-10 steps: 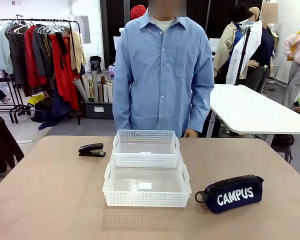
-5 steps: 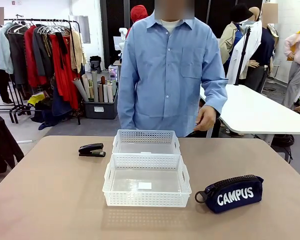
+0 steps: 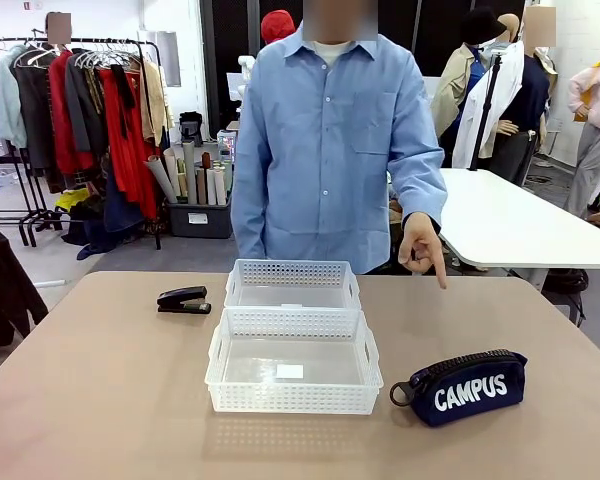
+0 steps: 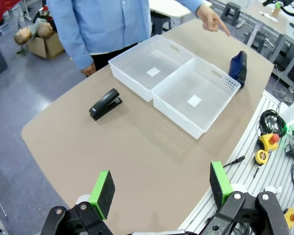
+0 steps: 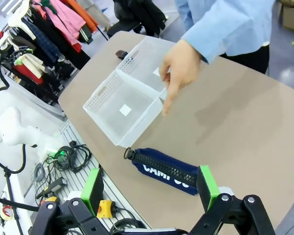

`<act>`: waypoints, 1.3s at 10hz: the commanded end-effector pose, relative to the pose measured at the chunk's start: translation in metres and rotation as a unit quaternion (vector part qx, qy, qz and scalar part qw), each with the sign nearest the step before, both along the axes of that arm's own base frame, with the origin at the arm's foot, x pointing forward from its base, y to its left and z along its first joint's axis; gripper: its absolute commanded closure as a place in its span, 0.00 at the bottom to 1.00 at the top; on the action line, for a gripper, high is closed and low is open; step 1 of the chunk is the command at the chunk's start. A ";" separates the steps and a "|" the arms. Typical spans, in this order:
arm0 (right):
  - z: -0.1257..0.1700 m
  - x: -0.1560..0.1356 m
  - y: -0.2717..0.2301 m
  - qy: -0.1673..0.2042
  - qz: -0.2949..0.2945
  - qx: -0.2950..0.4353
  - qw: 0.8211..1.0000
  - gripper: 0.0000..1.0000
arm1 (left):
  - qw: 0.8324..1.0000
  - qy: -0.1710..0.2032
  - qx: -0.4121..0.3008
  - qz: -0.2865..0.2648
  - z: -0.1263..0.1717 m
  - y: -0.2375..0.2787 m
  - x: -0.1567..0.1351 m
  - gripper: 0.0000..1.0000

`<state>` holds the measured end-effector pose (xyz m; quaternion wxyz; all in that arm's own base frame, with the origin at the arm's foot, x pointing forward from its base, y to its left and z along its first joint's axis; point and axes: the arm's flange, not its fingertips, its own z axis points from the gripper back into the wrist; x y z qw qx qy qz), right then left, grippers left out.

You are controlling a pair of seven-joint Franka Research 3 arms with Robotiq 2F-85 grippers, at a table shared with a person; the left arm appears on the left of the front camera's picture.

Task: Distribute items into two baskets.
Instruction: Pick up the Pencil pouch that the person points to.

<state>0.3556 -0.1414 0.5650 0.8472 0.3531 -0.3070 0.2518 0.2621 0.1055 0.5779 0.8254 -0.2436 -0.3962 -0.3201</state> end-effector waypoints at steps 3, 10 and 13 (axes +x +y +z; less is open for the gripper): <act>0.002 0.001 0.001 -0.005 0.001 0.003 1.000 0.00 | 1.000 -0.002 -0.002 -0.005 0.000 -0.001 0.000 0.00; 0.002 0.001 0.001 -0.005 0.001 0.003 1.000 0.00 | 1.000 -0.002 -0.002 -0.005 0.000 -0.001 0.000 0.00; 0.002 0.001 0.001 -0.005 0.001 0.003 1.000 0.00 | 1.000 -0.002 -0.002 -0.005 0.000 -0.001 0.000 0.00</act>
